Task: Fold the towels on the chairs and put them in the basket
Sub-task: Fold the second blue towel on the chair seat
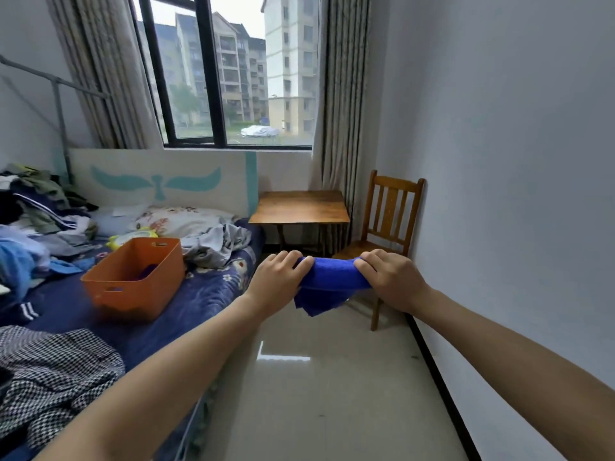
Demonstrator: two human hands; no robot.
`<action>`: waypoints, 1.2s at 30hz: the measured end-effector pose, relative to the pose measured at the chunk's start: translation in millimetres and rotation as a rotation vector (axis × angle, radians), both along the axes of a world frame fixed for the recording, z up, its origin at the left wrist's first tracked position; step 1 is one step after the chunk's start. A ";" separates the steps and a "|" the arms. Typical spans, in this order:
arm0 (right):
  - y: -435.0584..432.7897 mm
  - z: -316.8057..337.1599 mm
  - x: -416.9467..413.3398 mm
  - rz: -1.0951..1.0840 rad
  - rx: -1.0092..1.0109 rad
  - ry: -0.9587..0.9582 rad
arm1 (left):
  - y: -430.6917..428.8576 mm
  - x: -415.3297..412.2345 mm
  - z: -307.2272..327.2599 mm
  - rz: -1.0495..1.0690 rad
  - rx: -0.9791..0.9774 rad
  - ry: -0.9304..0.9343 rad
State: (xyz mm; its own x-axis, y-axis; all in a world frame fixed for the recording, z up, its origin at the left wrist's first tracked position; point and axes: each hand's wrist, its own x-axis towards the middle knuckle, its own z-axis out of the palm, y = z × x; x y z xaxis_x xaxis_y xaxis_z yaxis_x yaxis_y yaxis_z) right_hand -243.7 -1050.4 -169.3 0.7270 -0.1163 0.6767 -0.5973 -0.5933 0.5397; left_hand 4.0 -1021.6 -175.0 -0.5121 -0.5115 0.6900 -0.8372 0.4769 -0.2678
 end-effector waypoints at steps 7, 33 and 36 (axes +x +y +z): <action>-130.2 -6.9 0.9 0.057 0.107 0.003 | -108.2 -8.1 -10.3 0.124 0.044 0.050; -495.6 -59.4 208.8 0.159 0.412 0.286 | -401.5 154.5 -81.4 0.489 0.364 0.265; -521.9 -81.0 228.9 0.232 0.450 0.391 | -414.0 171.2 -103.0 0.535 0.420 0.259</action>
